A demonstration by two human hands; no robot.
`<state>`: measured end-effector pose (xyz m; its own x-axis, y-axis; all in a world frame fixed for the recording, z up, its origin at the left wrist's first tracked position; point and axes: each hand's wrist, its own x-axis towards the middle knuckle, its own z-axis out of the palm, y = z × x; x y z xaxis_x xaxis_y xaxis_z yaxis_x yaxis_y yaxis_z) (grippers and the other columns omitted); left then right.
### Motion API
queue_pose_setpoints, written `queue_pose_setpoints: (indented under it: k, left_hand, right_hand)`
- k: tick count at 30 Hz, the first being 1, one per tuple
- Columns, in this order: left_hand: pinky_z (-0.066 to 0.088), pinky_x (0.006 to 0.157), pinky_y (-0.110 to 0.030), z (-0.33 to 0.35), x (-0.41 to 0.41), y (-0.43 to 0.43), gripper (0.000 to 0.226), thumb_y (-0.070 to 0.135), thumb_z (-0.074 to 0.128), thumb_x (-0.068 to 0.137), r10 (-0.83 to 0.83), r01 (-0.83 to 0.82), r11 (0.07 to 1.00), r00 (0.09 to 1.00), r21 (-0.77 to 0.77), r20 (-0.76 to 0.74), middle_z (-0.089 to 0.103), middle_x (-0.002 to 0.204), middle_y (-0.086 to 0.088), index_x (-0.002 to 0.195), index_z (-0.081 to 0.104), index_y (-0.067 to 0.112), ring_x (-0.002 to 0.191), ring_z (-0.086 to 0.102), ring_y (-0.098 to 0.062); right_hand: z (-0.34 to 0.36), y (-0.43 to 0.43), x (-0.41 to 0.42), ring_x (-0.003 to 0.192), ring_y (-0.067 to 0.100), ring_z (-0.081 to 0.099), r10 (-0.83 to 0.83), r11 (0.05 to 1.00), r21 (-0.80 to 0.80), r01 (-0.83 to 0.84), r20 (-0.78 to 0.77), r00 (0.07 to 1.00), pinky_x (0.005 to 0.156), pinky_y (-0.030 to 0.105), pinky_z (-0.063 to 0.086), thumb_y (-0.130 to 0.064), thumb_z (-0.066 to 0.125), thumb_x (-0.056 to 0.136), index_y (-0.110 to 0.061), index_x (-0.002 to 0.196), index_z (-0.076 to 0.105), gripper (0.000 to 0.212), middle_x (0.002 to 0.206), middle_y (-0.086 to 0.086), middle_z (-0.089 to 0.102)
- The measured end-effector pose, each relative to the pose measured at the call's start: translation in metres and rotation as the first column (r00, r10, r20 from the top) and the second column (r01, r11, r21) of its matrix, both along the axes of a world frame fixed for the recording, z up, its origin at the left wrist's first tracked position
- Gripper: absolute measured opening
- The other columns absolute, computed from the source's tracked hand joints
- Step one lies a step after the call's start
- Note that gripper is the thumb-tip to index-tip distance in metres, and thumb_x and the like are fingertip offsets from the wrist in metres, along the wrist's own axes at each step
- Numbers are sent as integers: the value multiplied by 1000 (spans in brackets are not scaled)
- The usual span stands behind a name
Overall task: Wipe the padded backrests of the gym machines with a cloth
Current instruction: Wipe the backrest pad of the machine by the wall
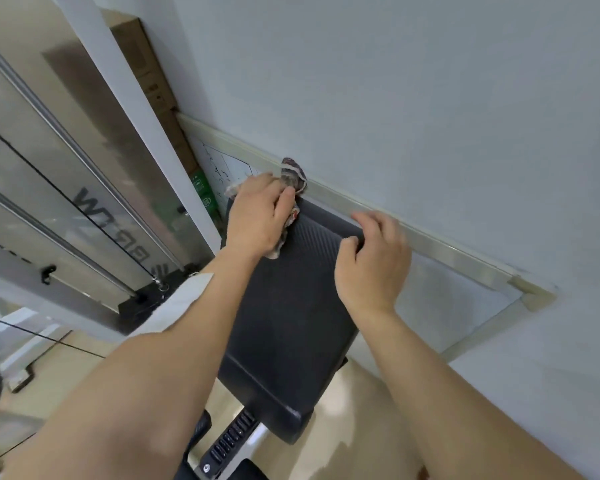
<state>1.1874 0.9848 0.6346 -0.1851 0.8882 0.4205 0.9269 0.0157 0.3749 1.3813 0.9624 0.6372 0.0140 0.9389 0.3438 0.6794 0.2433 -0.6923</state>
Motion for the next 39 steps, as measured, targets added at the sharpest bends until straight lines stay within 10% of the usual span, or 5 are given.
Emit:
queue_pose_setpoints:
  k: [16,24,28,33,39]
  left_hand:
    - [42,70,-28,-53,-29,-45,34,35,28,108,461,-433,874,595,-221,658,61,89,-5,96,52,14,86,67,-15]
    - [36,103,-42,-32,-21,-30,45,33,27,108,412,-391,907,737,-160,535,55,129,-17,116,61,4,123,51,-33]
    - [8,126,-48,-40,13,-15,50,30,28,106,49,-77,989,975,125,218,30,160,-16,148,42,8,152,13,-41]
    - [12,125,-52,-131,53,-92,54,28,24,107,-8,4,999,997,51,82,5,166,-17,157,19,8,153,-3,-39]
    - [33,113,-19,-119,10,-71,53,35,31,101,231,-288,958,778,4,584,36,155,-12,149,39,13,133,44,-12]
  right_hand:
    - [-12,2,-28,89,30,60,-92,981,196,10,414,906,75,35,40,-29,46,91,-17,111,68,32,103,9,69]
    - [-24,5,-35,82,30,55,-232,944,318,89,447,864,68,38,41,-25,45,95,-16,105,66,26,94,10,63]
    - [-29,8,-35,83,31,55,-266,926,366,96,448,854,68,40,42,-25,47,94,-17,103,66,23,93,10,63]
    - [-34,11,-33,80,33,55,-287,903,419,93,428,857,66,41,40,-23,52,91,-16,99,67,18,90,10,62]
    - [-32,10,-34,78,31,55,-270,903,422,79,415,869,64,39,40,-22,49,92,-16,102,68,22,91,10,64]
